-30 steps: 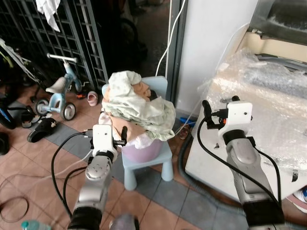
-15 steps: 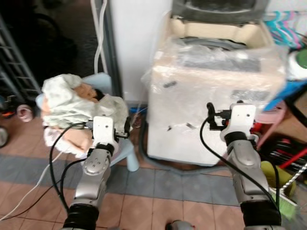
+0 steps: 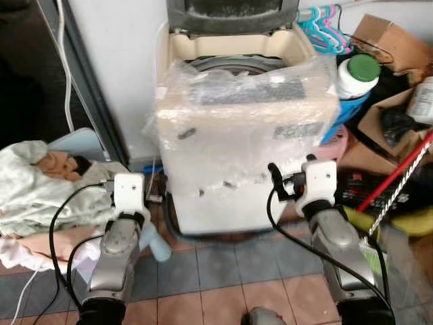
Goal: Clothes washing
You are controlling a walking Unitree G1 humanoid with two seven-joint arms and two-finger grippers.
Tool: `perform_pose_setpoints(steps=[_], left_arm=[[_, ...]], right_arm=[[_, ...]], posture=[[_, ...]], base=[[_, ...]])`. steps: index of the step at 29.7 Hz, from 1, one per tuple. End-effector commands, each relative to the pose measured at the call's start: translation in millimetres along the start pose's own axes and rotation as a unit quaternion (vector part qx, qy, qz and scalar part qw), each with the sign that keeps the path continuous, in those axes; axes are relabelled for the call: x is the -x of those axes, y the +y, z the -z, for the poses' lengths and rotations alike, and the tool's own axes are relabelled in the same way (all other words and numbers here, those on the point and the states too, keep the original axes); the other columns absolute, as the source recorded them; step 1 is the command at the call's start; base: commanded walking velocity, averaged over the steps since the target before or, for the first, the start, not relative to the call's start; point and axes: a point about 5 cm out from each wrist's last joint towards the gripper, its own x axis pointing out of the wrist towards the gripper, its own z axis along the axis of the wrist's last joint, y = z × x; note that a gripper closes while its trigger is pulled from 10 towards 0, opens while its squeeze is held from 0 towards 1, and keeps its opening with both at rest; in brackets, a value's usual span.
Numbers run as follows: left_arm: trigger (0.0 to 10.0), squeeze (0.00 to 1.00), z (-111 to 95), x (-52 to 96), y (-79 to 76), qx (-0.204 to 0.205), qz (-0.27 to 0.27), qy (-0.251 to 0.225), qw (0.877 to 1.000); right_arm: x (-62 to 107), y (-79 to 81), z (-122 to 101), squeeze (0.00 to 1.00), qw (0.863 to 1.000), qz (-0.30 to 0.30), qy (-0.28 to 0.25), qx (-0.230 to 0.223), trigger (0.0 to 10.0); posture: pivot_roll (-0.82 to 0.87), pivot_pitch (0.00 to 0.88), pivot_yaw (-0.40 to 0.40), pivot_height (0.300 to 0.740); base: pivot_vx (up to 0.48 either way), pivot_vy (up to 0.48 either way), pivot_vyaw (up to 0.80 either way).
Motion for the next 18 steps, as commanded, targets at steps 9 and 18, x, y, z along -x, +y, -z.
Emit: perform_pose_setpoints(steps=[9,18], left_arm=[[10.0,0.0,3,15.0,23.7,-0.01,-0.047,0.004,0.999],[10.0,0.0,3,16.1,22.2,-0.01,-0.041,0.009,0.999]], right_arm=[[1.1,-5.3,-1,0.0,0.995,0.087,-0.014,-0.053,10.0],[1.8,-9.8,-6,0.0,0.995,0.093,-0.02,-0.042,10.0]], posture=[[-0.03,0.0,0.027,0.74],[-0.03,0.0,0.035,0.74]], base=[[0.0,0.0,0.0],[0.0,0.0,0.0]])
